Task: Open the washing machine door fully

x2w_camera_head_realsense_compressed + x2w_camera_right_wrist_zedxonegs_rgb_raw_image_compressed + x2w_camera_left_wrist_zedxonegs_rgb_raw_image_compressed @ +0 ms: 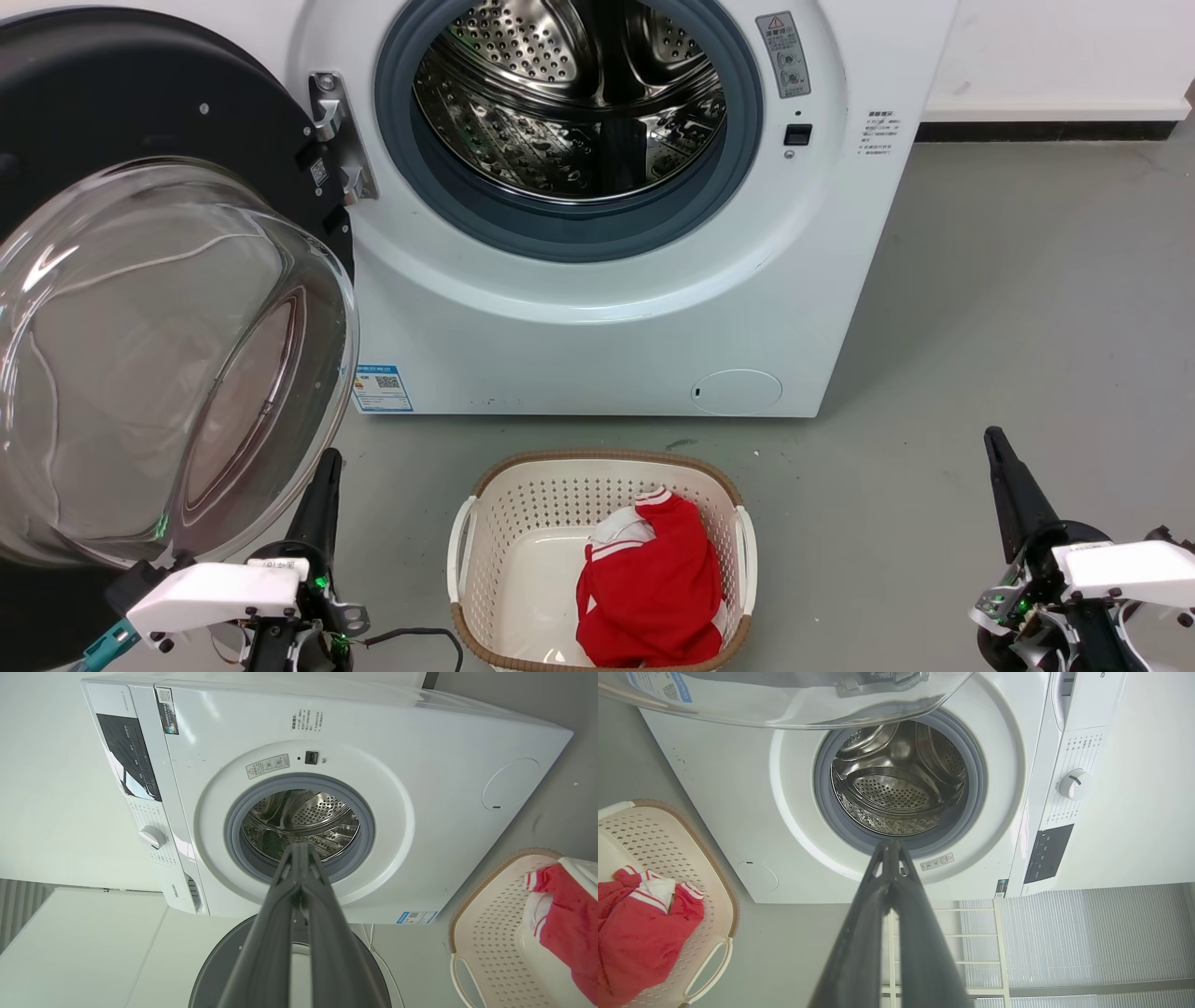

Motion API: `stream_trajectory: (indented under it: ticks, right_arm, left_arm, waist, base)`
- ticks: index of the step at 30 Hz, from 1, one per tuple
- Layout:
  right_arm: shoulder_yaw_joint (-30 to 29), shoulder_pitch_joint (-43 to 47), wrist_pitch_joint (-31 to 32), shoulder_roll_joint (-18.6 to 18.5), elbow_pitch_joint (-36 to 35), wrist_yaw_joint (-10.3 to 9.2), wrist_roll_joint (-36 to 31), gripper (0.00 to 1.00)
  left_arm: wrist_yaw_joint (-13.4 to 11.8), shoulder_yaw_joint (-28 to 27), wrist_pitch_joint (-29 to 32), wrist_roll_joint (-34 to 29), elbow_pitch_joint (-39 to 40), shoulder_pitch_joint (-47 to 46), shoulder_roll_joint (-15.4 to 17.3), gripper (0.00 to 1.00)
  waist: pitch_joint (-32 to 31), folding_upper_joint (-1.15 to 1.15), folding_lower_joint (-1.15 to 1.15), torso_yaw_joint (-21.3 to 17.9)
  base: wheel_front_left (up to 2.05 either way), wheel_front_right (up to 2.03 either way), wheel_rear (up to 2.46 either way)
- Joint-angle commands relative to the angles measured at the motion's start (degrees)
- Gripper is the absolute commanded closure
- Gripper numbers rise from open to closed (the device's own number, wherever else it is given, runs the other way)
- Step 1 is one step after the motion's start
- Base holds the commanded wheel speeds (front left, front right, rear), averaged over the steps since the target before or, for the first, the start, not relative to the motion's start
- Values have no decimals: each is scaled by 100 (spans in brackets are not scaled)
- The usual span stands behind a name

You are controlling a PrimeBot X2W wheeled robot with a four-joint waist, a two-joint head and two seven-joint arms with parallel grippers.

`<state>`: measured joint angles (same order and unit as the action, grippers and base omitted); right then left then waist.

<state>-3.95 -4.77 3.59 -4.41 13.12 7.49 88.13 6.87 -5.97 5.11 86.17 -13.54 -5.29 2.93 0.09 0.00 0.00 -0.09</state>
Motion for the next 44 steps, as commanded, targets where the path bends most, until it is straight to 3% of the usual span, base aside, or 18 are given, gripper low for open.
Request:
stream_trajectory:
  ticks: [1,14,44]
  right_arm:
    - [-16,-110,37,-1,13,0,116,100]
    - [-70,-166,154,19,94,0,618,100]
    - [-133,-170,202,59,94,0,523,100]
  left_arm:
    - [30,-24,38,115,-16,-96,-4,100]
    - [79,-75,169,650,-64,-125,-9,100]
    - [79,-71,162,627,-60,-119,-9,100]
  waist:
    - [1,0,0,1]
    - [9,0,0,8]
    - [9,0,0,8]
  base:
    - [0,0,0]
    - [0,0,0]
    - [0,0,0]
